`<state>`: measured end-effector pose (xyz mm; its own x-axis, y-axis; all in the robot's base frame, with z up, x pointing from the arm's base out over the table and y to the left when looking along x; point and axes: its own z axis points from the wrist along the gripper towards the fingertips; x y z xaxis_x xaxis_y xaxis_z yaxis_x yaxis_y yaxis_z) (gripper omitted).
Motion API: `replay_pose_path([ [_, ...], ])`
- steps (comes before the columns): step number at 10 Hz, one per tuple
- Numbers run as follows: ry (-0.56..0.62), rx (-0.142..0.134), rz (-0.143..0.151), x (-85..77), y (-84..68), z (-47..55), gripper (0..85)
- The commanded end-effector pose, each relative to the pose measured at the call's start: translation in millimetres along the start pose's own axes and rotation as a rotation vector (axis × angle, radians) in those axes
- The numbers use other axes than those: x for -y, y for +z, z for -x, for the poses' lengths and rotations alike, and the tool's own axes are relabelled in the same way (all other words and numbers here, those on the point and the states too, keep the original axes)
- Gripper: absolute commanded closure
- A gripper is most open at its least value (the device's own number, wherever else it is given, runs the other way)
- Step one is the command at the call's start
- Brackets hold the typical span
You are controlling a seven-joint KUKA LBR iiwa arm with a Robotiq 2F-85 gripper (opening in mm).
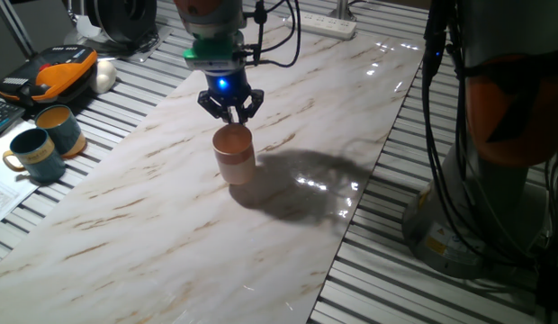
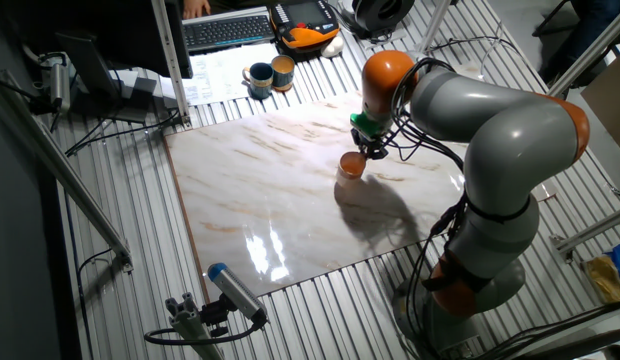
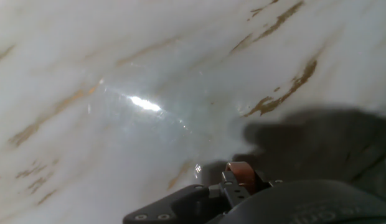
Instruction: Pick up the cup
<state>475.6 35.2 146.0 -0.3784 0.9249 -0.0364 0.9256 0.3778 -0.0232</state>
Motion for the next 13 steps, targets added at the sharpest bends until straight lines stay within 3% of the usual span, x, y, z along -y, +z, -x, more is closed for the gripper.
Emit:
replay_pose_path([
  [1, 0.007, -0.001, 0.0, 0.9, 0.7, 0.3, 85.0],
  [4, 0.031, 0.012, -0.015, 3.9, 1.6, 1.5, 85.0],
  [7, 0.05, -0.013, 0.002, 4.5, 1.2, 2.2, 85.0],
  [13, 0.047, -0.005, -0.009, 3.7, 2.7, 2.5, 85.0],
])
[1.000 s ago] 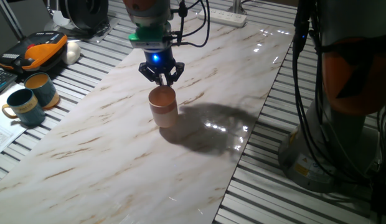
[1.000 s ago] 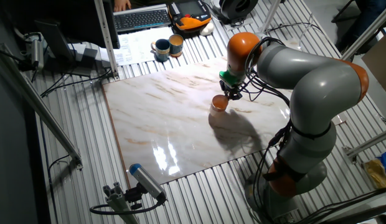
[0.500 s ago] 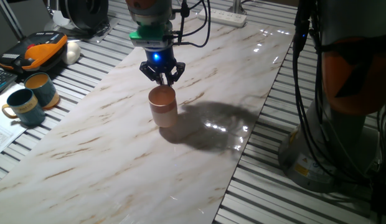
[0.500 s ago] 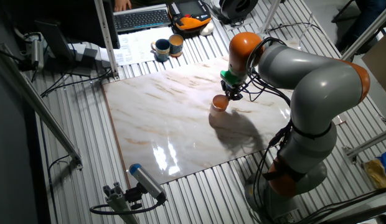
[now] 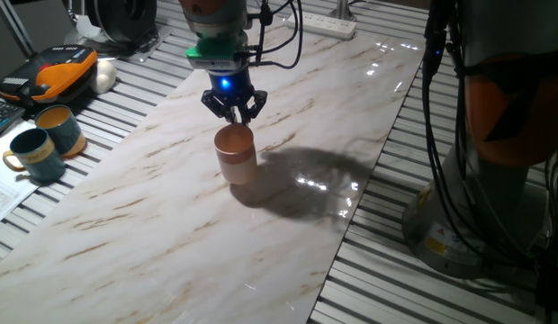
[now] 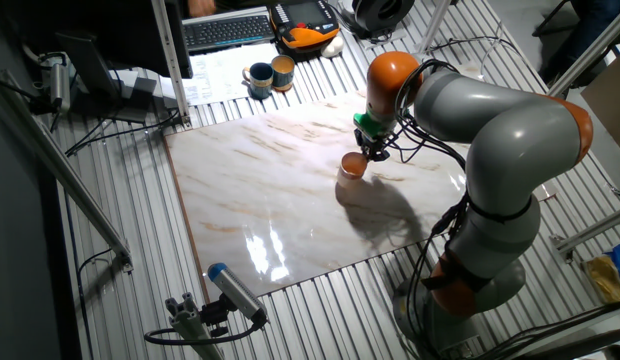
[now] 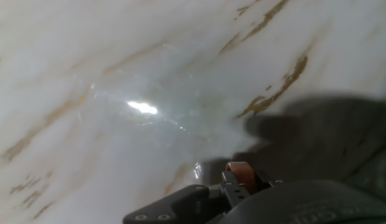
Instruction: Pick up the cup
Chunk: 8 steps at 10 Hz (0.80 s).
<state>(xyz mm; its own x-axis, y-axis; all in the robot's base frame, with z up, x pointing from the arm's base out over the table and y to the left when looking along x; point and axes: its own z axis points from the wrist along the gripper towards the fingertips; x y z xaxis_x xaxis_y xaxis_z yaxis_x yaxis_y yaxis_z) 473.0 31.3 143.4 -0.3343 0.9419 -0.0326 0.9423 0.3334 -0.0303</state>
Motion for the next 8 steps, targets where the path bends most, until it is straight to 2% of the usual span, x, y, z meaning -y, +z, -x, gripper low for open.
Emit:
replay_pose_path([
  [1, 0.0, -0.001, 0.0, 0.2, 0.1, 0.1, 85.0],
  [8, -0.001, 0.01, -0.012, 1.1, -0.2, 0.1, 85.0],
])
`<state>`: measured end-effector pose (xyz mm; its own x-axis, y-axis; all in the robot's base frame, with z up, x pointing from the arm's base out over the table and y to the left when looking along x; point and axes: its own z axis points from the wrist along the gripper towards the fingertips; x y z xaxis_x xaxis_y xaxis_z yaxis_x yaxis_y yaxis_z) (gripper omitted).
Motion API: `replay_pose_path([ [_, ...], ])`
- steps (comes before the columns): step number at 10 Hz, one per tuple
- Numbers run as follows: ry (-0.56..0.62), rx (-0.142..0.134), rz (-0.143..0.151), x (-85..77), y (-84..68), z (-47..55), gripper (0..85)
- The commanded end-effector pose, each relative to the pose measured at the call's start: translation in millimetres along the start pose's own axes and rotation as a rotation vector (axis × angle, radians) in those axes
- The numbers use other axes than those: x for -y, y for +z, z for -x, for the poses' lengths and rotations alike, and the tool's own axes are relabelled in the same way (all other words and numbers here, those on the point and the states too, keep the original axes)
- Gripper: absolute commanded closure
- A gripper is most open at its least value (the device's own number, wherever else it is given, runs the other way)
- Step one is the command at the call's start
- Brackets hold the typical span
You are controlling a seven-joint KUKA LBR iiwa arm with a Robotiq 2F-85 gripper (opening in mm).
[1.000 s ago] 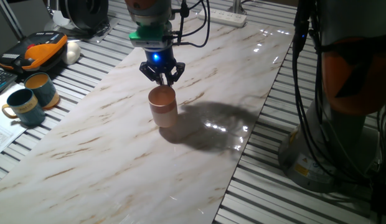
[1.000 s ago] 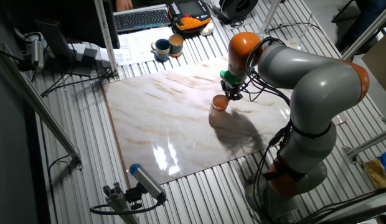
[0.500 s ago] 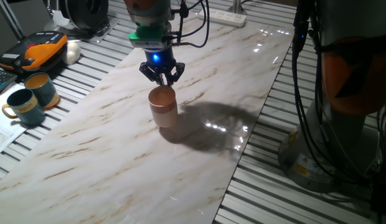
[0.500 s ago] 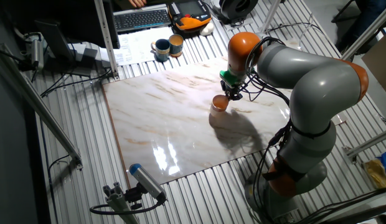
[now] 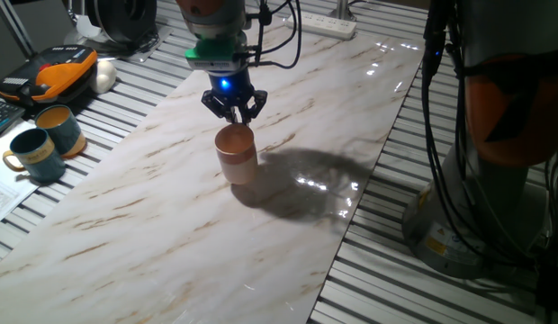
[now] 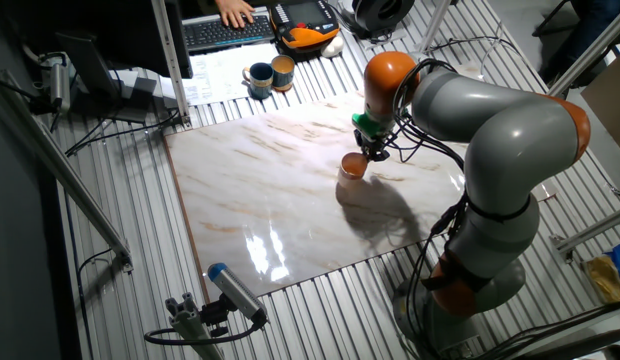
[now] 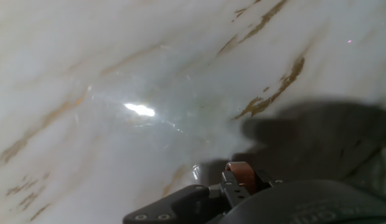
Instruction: Pick up the cup
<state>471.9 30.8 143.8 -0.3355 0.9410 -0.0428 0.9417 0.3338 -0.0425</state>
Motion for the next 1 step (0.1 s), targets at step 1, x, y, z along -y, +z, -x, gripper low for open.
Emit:
replay_pose_path([
  [1, 0.0, -0.002, 0.001, -0.2, -0.3, -0.2, 85.0],
])
